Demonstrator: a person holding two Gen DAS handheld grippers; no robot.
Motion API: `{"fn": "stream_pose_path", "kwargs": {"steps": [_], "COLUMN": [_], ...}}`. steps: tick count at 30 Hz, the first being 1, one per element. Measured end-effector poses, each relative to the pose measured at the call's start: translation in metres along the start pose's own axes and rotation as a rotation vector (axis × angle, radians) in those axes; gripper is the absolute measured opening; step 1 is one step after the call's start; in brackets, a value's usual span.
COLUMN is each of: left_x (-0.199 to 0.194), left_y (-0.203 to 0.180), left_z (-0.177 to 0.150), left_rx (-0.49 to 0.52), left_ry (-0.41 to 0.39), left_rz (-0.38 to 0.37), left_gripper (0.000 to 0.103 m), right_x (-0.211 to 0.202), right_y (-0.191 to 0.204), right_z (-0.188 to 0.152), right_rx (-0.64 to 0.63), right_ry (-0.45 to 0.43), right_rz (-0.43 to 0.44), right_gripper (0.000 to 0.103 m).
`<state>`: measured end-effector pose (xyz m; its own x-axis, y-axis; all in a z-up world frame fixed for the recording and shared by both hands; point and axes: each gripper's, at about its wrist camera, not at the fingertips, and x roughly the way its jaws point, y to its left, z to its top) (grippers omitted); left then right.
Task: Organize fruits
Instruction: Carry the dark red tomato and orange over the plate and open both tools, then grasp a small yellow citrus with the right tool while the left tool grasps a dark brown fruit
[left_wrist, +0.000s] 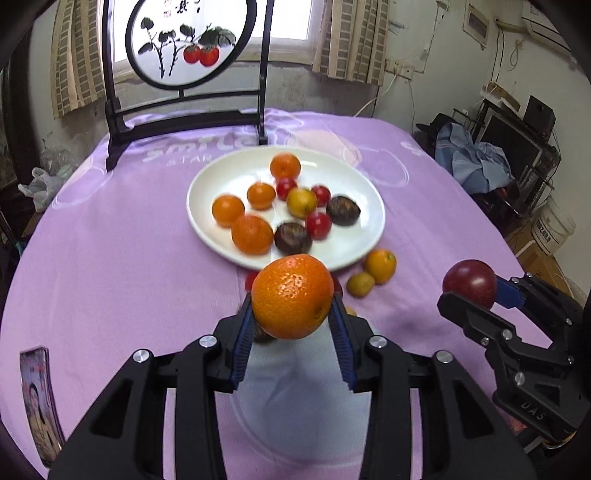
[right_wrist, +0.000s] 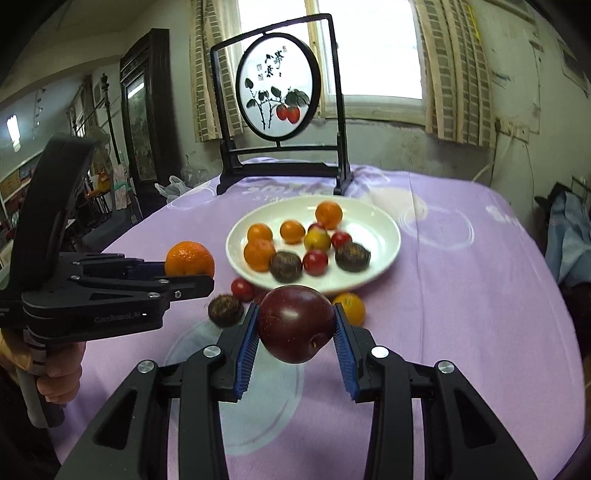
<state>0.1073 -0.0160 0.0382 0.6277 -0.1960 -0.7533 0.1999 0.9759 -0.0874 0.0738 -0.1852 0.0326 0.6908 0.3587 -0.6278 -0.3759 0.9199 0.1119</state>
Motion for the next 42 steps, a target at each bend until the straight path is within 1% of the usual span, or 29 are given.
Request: {"fn": "stream_pose_path", "kwargs": {"steps": [3, 6, 9, 12, 14, 15, 16, 19, 20, 21, 22, 23, 25, 27, 29, 30, 32, 34, 37, 41, 42], "left_x": [0.006, 0.025, 0.047, 0.074, 0.093, 0.101, 0.110, 0.133, 0.136, 0.135, 0.132, 0.126, 0.113, 0.097, 0.081, 0.073, 0.060, 0.050, 0.037, 0.026, 0.025], "left_y": [0.003, 0.010, 0.014, 0.018, 0.022, 0.023, 0.023, 0.024, 0.024, 0.023, 0.021, 0.020, 0.016, 0.015, 0.016, 0.017, 0.021, 0.022, 0.021, 0.024, 0.026], "left_z": [0.022, 0.046, 0.065, 0.080, 0.086, 0.088, 0.088, 0.088, 0.088, 0.087, 0.087, 0.085, 0.081, 0.076, 0.069, 0.065, 0.056, 0.046, 0.027, -0.001, -0.007], "left_rx": [0.004, -0.017, -0.018, -0.025, -0.031, -0.031, -0.028, -0.028, -0.030, -0.026, -0.024, -0.024, -0.022, -0.010, -0.013, -0.026, -0.051, -0.060, -0.051, -0.056, -0.058], "left_ry": [-0.026, -0.022, -0.010, 0.022, 0.054, 0.063, 0.072, 0.115, 0.115, 0.105, 0.101, 0.087, 0.053, 0.013, -0.008, -0.012, -0.015, -0.015, -0.014, -0.008, -0.001], "left_rz": [0.023, 0.038, 0.062, 0.078, 0.084, 0.084, 0.084, 0.097, 0.091, 0.082, 0.073, 0.059, 0.062, 0.093, 0.093, 0.086, 0.070, 0.059, 0.071, 0.079, 0.079], "left_gripper": [0.039, 0.039, 0.039, 0.039, 0.039, 0.039, 0.039, 0.039, 0.040, 0.045, 0.052, 0.056, 0.071, 0.071, 0.071, 0.071, 0.071, 0.073, 0.077, 0.078, 0.080], "right_x": [0.009, 0.029, 0.063, 0.094, 0.113, 0.123, 0.129, 0.144, 0.146, 0.146, 0.143, 0.140, 0.129, 0.118, 0.105, 0.099, 0.088, 0.077, 0.067, 0.062, 0.061], "right_y": [0.000, -0.004, -0.017, -0.025, -0.029, -0.033, -0.034, -0.035, -0.035, -0.034, -0.031, -0.030, -0.027, -0.029, -0.031, -0.032, -0.033, -0.032, -0.028, -0.018, -0.014], "right_z": [0.020, 0.036, 0.048, 0.051, 0.050, 0.050, 0.049, 0.046, 0.045, 0.044, 0.043, 0.043, 0.042, 0.040, 0.036, 0.033, 0.028, 0.021, 0.009, -0.007, -0.011], "right_rx": [-0.039, -0.058, -0.031, -0.021, -0.014, -0.004, 0.004, 0.010, 0.011, 0.011, 0.002, -0.009, -0.027, -0.020, -0.009, -0.004, 0.007, 0.015, 0.026, 0.033, 0.034], "right_ry": [-0.015, -0.009, 0.035, 0.088, 0.123, 0.147, 0.160, 0.189, 0.194, 0.195, 0.188, 0.180, 0.154, 0.142, 0.132, 0.131, 0.124, 0.122, 0.131, 0.162, 0.175], "right_rz": [-0.012, -0.023, -0.040, -0.050, -0.059, -0.047, -0.042, -0.062, -0.061, -0.051, -0.046, -0.052, -0.060, -0.064, -0.062, -0.062, -0.063, -0.061, -0.055, -0.032, -0.028], "right_gripper": [0.039, 0.039, 0.039, 0.039, 0.039, 0.039, 0.039, 0.040, 0.042, 0.045, 0.045, 0.045, 0.045, 0.045, 0.046, 0.049, 0.055, 0.055, 0.055, 0.055, 0.055]}}
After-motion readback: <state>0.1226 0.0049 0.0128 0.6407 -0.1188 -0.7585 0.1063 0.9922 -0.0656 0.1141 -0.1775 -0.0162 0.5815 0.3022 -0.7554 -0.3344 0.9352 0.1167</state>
